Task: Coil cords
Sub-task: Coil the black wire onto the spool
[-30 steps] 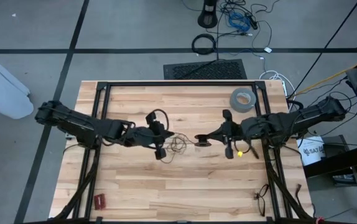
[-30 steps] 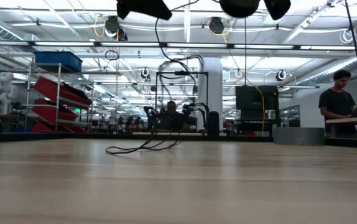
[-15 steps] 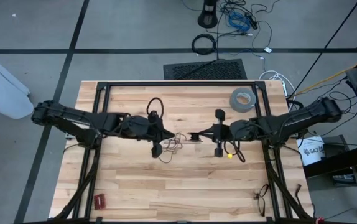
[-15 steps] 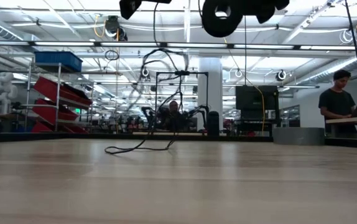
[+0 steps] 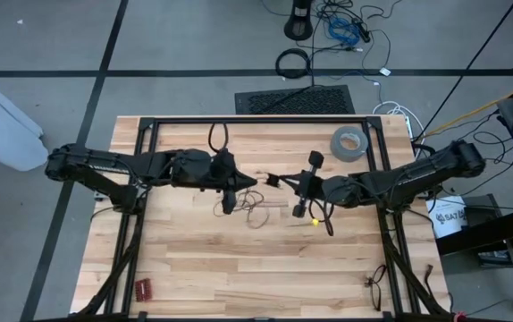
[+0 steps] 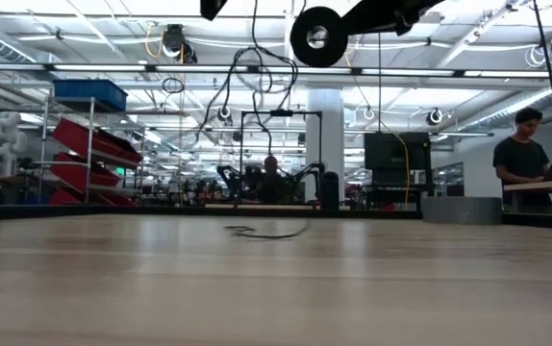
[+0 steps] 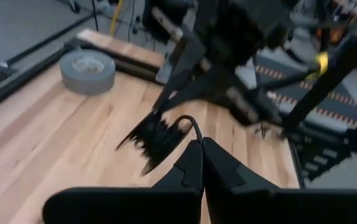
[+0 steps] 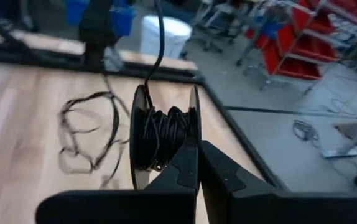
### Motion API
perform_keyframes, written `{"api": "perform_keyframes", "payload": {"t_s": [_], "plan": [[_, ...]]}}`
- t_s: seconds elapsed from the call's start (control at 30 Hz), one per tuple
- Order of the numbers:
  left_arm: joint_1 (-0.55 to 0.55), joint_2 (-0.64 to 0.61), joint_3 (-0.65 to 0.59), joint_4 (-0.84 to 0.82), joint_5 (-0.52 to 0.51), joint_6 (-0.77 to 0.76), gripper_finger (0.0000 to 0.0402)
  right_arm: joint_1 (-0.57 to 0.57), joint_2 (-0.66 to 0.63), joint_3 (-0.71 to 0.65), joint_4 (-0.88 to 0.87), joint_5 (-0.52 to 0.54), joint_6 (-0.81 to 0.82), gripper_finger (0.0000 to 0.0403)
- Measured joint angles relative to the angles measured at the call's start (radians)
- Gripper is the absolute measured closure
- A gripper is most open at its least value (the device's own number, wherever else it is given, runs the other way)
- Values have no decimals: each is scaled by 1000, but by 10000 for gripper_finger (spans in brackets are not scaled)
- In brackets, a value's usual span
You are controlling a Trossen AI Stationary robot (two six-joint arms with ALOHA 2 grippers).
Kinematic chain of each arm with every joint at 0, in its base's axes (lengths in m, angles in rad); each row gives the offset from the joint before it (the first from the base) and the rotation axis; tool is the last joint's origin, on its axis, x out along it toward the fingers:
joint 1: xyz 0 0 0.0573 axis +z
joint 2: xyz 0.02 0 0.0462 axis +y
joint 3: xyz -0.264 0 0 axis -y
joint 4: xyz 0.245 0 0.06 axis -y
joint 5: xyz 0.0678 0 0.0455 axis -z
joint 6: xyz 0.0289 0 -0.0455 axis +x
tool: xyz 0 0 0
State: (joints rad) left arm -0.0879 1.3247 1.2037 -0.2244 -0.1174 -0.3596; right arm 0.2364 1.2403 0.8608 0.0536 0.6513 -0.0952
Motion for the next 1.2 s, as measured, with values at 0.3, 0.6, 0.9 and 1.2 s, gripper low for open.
{"api": "perform_keyframes", "payload": {"t_s": [0.3,0.6,0.9,1.2], "plan": [[0,34,1,173,-42,-1,400,0,59,0,169,119,-23,403],[-5,136,1,308,-43,-2,400,-6,68,0,313,191,-56,403],[-23,207,0,376,-51,-1,400,-6,68,0,324,191,-67,403],[-39,247,0,376,-57,7,375,-5,42,0,306,183,-78,403]]}}
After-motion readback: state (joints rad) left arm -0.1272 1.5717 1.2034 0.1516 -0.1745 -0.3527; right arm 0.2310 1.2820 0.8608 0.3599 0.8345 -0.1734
